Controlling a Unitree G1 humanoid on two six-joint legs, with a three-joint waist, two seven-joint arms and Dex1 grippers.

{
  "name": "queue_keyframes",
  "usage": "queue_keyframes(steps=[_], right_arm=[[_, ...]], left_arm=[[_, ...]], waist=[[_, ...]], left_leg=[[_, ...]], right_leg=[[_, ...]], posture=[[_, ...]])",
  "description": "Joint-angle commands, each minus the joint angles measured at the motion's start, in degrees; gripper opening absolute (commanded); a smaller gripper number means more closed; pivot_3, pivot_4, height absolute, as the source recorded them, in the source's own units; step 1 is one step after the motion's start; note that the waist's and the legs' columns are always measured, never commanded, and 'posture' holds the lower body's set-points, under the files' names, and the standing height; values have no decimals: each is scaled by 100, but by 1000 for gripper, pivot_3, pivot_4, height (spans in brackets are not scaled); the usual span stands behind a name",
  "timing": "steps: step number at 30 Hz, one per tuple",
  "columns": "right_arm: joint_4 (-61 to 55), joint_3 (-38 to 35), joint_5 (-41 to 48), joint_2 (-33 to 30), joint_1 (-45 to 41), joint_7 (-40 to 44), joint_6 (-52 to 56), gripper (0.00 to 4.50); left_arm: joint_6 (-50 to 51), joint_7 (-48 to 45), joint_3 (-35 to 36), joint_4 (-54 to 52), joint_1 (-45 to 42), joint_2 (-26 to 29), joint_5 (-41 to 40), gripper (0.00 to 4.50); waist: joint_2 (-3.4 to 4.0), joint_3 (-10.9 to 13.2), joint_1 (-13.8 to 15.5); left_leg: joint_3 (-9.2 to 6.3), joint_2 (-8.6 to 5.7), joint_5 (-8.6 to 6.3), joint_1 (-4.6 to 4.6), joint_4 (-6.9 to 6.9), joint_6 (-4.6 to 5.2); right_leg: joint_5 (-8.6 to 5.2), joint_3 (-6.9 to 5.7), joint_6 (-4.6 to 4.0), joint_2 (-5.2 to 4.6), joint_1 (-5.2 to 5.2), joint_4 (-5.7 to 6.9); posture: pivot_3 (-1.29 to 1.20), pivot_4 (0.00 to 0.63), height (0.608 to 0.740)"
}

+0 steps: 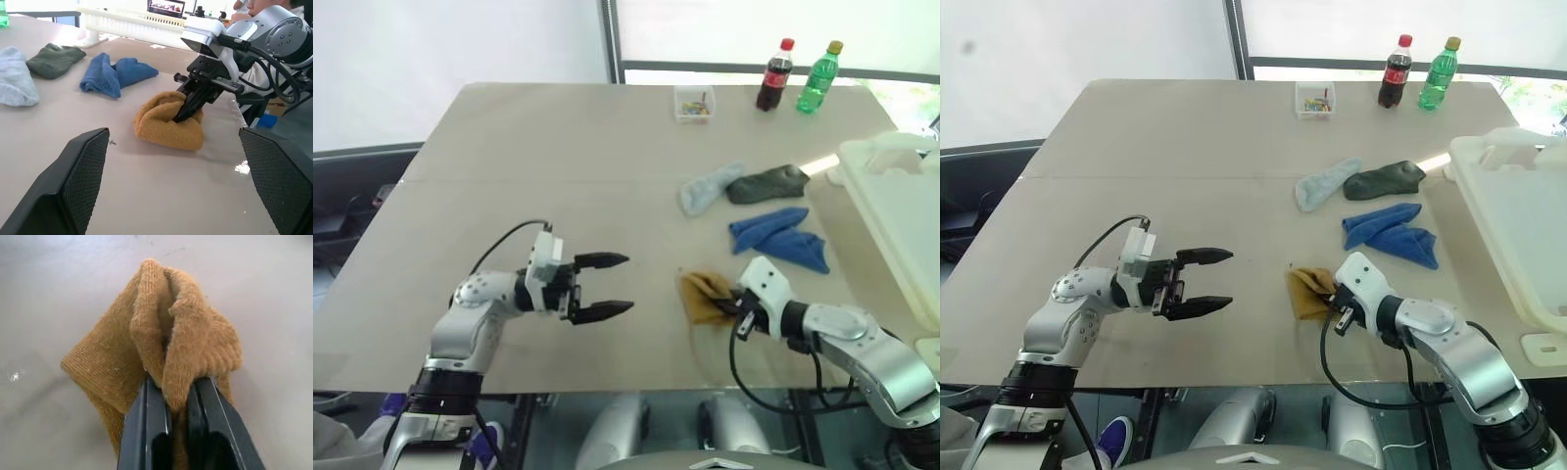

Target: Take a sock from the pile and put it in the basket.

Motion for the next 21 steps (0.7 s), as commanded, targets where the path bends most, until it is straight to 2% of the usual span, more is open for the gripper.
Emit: queue_keyframes(steps=[1, 4, 6, 8, 10, 13, 15, 21], right_arm=[[-163, -929, 551, 196, 128, 106, -357, 18], [-334, -2161, 1502, 443, -242, -145, -124, 18], [-125, -3041, 2008, 363, -793, -541, 177, 18], [377, -3732, 2139, 72, -1342, -918, 411, 18], [1204, -4150, 1864, -331, -1823, -1277, 514, 18], [2721, -4240, 1342, -1022, -2353, -1532, 584, 18], [3965, -4042, 1101, -1349, -2766, -1409, 468, 18], [7523, -3539, 340, -1599, -4237, -1001, -814, 18]], left_arm=[[-173, 59, 47, -81, 49, -86, -26, 4500], [-209, 99, 36, -21, -15, -150, -9, 4500], [-224, 122, 23, 30, -75, -193, 2, 4500], [-222, 161, 17, 71, -131, -248, -8, 4500], [-225, 190, 0, 96, -166, -298, 6, 4500], [-192, 227, -34, 101, -176, -353, 12, 4500], [-204, 252, -53, 114, -182, -393, 28, 4500], [-313, 370, -139, 120, -118, -454, 199, 4500]], waist=[[3, 2, 3], [10, 8, -18], [16, 12, -25], [34, 23, -10], [33, 22, 12], [33, 22, 6], [34, 22, -12], [49, 28, -189]], left_leg=[[0, 0, 0, -1, 0, 0], [1, -1, 9, -10, 0, -16], [1, -1, 6, -10, -1, -10], [3, -1, 2, -10, 0, -3], [0, -3, 1, -10, -3, -1], [2, -5, 13, -21, -4, -20], [9, -8, 13, -25, -4, -19], [45, 1, 13, -20, -6, -17]], right_leg=[[0, 0, 0, 0, 0, 0], [1, 2, 1, 0, -6, 0], [2, 4, 1, 1, -7, 1], [4, 5, 0, 0, -8, 2], [5, -1, -1, 1, -7, 2], [4, -3, -3, 0, -12, -4], [4, 4, -3, -3, -15, -6], [5, 32, -2, 1, -25, 6]], posture=[[0, 150, 740], [0, 150, 740], [0, 150, 740], [0, 150, 740], [0, 150, 740], [0, 150, 740], [0, 150, 740], [0, 150, 740]])
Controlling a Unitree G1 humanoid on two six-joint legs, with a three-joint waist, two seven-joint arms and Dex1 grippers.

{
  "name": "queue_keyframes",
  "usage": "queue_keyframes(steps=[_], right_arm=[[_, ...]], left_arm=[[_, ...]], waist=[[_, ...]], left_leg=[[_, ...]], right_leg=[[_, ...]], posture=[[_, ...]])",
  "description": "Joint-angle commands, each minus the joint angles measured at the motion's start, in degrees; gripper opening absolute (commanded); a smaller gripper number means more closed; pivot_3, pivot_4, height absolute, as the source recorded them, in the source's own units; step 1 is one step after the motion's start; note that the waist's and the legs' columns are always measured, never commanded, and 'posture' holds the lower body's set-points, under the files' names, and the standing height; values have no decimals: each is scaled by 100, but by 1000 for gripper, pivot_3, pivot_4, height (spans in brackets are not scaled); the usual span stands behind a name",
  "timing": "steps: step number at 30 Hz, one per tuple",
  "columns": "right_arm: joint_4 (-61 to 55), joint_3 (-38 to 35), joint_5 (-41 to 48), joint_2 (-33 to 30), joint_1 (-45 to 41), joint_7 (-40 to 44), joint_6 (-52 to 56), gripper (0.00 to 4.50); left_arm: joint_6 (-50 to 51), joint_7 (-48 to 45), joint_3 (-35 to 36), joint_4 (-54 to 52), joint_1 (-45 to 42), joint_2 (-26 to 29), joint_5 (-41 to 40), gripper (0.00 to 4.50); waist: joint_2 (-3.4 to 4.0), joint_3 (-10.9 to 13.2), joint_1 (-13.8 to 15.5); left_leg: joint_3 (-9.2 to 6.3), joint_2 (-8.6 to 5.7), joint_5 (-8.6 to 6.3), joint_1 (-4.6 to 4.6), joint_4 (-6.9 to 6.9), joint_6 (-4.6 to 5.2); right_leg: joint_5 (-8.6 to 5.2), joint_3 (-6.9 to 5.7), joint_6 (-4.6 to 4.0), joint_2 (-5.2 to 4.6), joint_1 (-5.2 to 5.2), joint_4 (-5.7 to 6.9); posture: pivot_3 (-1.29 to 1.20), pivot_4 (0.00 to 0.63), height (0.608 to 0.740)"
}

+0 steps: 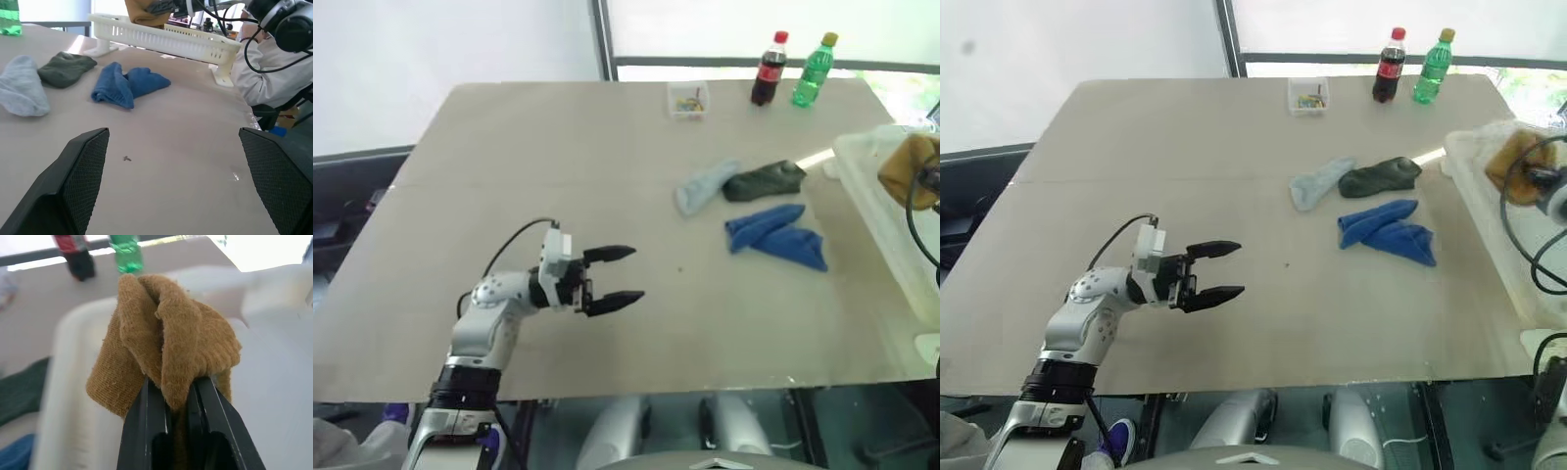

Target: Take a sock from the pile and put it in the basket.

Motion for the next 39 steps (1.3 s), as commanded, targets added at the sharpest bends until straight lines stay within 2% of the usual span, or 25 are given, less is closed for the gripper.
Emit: queue_keyframes(steps=[1, 4, 5, 7, 8, 13, 18, 22, 26, 30, 32, 39], right_arm=[[1808, 183, -506, -271, -751, 219, -1014, 18], [2952, 479, -904, -445, -1116, 519, -1533, 18], [3158, 602, -1054, -493, -1174, 581, -1654, 664], [3409, 698, -1164, -555, -1311, 744, -1714, 1083], [3472, 735, -1206, -585, -1370, 806, -1702, 1659], [3321, 603, -1057, -708, -1425, 1130, -1290, 3741], [2255, -153, -362, -890, -860, 1365, -709, 3741], [554, -996, 280, -746, 152, 1171, -17, 3741], [-1753, -1666, 781, -380, 1433, 1267, -13, 3741], [-4140, -1654, 1019, -61, 3021, 1639, -90, 3741], [-4997, -1624, 1246, 174, 3549, 1714, -121, 3741], [-6389, -991, 1181, 723, 4270, 1532, -562, 3741]], left_arm=[[-121, 106, -63, -125, 65, -6, 113, 4500], [-54, 279, -4, -278, 172, -29, 49, 4500], [-56, 302, 8, -329, 217, -20, 37, 4500], [-60, 349, 23, -394, 282, -6, 29, 4500], [-46, 388, 32, -417, 304, -7, 23, 4500], [39, 535, 73, -580, 423, -18, -83, 4500], [0, 577, 36, -576, 393, 47, -15, 4500], [-6, 666, 108, -417, 242, -21, -70, 4500], [64, 651, 249, -440, -154, -181, -382, 4500], [232, 507, 420, -615, -470, -182, -812, 4500], [315, 522, 445, -645, -598, -170, -898, 4500], [572, 627, 412, -704, -664, -139, -968, 4500]], waist=[[6, 2, -22], [11, 6, -17], [11, 6, -15], [11, 6, 1], [11, 6, 4], [11, 6, 5], [11, 6, 28], [14, 6, 49], [15, 5, 57], [18, 2, 26], [18, 2, 7], [17, 2, 36]], left_leg=[[8, 1, 0, 3, -2, 1], [26, 2, -1, -2, 1, 3], [28, 2, -2, -4, 2, 4], [30, 2, -3, -6, 6, 6], [32, 2, -4, -6, 7, 8], [32, 3, -5, -5, 10, 8], [37, 3, -5, -6, 10, 8], [35, 2, -6, -19, 12, 10], [32, 2, -11, -21, 19, 19], [30, 6, -19, -16, 22, 33], [33, 9, -20, -13, 23, 34], [37, 10, -20, -2, 27, 34]], right_leg=[[0, 8, 0, 1, -2, 3], [0, 27, 0, 4, -19, 17], [0, 27, 1, 5, -21, 18], [0, 29, 1, 5, -22, 19], [0, 31, 1, 4, -22, 19], [1, 33, 2, 4, -22, 24], [1, 38, 2, 5, -27, 32], [1, 37, 2, 3, -35, 32], [1, 36, 2, 3, -37, 41], [1, 35, 4, 7, -36, 46], [1, 39, 4, 9, -35, 47], [8, 42, 17, 11, -28, 47]], posture=[[0, 150, 740], [0, 150, 740], [0, 150, 740], [0, 150, 740], [0, 150, 740], [0, 150, 740], [0, 150, 740], [0, 150, 740], [0, 150, 740], [0, 150, 740], [0, 150, 740], [0, 150, 740]])
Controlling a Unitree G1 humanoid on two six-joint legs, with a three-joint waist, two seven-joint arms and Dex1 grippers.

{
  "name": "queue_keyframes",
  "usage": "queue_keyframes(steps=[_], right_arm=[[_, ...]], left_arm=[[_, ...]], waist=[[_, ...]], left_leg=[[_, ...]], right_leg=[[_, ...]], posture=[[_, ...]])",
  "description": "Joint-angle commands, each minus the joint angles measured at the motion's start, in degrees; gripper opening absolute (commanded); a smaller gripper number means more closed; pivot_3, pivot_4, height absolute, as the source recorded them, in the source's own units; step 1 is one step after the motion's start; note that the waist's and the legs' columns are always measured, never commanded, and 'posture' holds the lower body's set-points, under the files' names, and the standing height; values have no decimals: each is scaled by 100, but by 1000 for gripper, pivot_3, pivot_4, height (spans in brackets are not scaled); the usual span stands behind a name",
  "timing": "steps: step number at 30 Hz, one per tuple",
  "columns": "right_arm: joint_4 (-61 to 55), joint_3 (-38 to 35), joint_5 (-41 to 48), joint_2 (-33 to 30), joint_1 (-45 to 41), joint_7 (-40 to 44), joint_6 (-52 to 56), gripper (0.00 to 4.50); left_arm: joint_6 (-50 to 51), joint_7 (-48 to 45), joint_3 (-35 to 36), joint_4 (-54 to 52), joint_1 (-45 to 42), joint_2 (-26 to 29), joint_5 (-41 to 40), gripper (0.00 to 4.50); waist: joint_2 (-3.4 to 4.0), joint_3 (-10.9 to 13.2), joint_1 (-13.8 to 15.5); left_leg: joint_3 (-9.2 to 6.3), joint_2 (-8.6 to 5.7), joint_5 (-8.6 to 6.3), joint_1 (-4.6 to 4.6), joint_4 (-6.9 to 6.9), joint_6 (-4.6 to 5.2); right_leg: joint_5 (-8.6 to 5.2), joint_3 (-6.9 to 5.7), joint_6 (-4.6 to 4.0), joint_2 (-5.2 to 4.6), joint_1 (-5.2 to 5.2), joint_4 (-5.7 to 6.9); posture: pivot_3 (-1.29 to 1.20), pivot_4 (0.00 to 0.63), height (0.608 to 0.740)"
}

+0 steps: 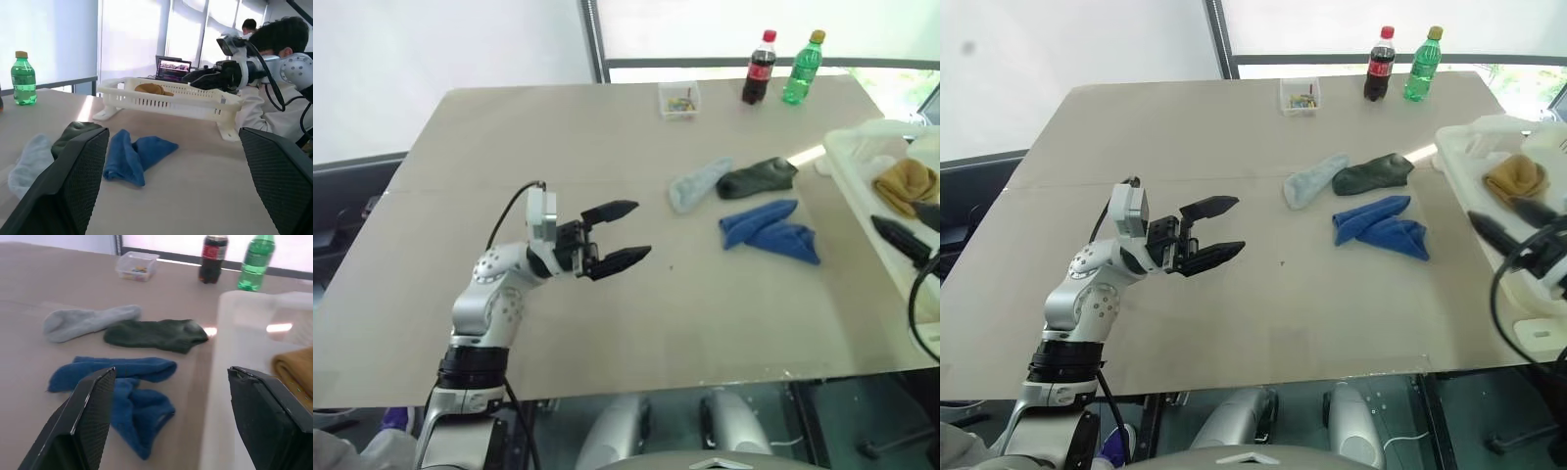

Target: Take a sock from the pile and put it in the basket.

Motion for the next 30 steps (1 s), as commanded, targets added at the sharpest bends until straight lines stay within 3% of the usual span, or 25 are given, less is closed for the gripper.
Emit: queue_keyframes(steps=[1, 8, 12, 13, 16, 30], right_arm=[[-593, 297, -164, 60, 152, -77, -402, 3741], [-778, 1221, -1078, -130, 1144, 649, -1488, 3741], [-687, 1230, -929, -114, 1454, 1025, -1720, 3741], [-675, 1218, -891, -142, 1532, 1122, -1732, 4153], [-644, 1226, -905, -240, 1811, 1439, -1852, 4477], [-200, 1838, -1444, -108, 1419, 1307, -2451, 4477]], left_arm=[[115, 94, 102, -275, 3, 101, -60, 4500], [523, 463, 489, -680, 485, 661, -68, 4500], [614, 639, 857, -1069, 896, 1035, -101, 4500], [646, 654, 975, -1142, 1004, 1142, -128, 4500], [731, 680, 1298, -1331, 1378, 1415, -181, 4500], [410, 842, 2363, -1410, 3147, 1661, 170, 4500]], waist=[[0, 0, 11], [-1, 1, 2], [-4, 2, 8], [-6, 3, 9], [-7, 2, 26], [-12, 1, 77]], left_leg=[[0, -1, 1, 0, 0, -1], [-2, 0, 14, -3, -2, -24], [-2, 2, 13, -2, -5, -24], [-2, 2, 13, -2, -4, -23], [-5, 3, 3, 1, -4, -7], [-6, 4, -2, 2, -7, -2]], right_leg=[[0, 0, 0, 0, 0, 0], [-1, 1, -1, 0, -2, -7], [-1, 3, -1, 0, -3, -9], [-1, 2, -1, -1, -3, -7], [-1, 0, -1, -2, 1, -7], [-1, -4, -2, -5, 2, -11]], posture=[[0, 150, 740], [0, 150, 740], [0, 150, 740], [0, 150, 740], [0, 150, 740], [0, 150, 740]])
